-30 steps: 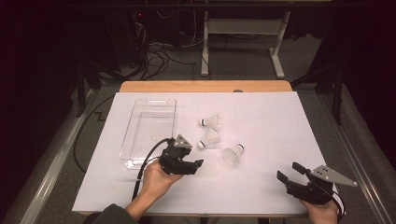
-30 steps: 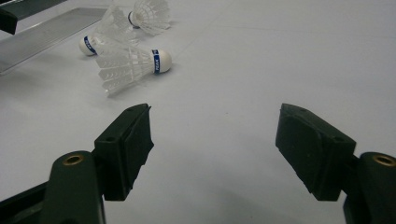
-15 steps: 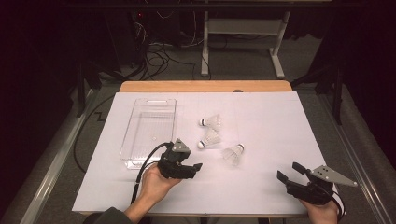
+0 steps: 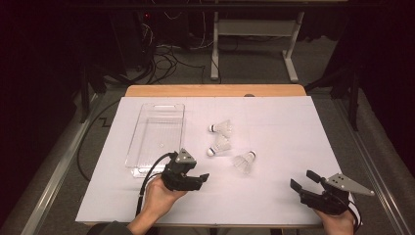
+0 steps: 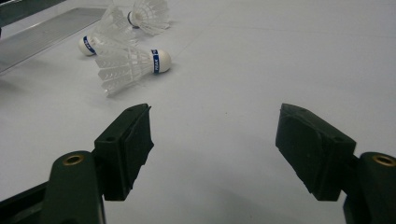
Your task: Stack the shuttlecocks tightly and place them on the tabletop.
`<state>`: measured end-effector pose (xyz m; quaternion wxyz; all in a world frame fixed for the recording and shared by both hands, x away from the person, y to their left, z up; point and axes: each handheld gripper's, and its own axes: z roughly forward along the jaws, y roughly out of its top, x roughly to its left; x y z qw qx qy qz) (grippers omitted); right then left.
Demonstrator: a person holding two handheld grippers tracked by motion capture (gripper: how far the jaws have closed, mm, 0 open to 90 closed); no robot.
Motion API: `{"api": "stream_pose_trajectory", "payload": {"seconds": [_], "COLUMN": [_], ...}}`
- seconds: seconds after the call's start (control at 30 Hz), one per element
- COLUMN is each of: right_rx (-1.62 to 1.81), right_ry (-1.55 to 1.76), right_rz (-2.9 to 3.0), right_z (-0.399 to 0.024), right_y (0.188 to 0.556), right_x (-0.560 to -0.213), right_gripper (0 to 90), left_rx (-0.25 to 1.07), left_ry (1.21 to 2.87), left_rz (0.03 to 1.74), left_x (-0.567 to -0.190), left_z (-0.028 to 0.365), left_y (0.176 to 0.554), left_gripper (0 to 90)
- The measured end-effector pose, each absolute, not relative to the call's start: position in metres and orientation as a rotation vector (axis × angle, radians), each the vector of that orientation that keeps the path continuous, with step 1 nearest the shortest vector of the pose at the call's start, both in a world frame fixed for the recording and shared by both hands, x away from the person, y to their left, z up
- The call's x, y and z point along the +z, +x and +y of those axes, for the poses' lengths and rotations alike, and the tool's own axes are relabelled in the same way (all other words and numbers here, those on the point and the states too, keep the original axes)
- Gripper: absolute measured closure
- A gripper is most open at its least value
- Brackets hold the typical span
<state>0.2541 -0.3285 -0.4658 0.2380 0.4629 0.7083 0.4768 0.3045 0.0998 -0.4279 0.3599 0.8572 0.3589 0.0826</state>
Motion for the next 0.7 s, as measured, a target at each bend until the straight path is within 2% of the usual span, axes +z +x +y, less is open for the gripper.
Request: {"api": "stream_pose_trajectory", "payload": {"seconds": [0.7], "right_rx": [1.305], "right_ry": [1.267], "right_rz": [1.942], "right_z": [-0.328], "right_y": [0.254], "right_x": [-0.466], "right_gripper": [27.6], "left_rx": [0.211], "left_ry": [2.219], "left_rz": [0.927], "left_x": [-0.432], "left_z": [0.110], "left_y": [0.290], "left_gripper": [39.0]}}
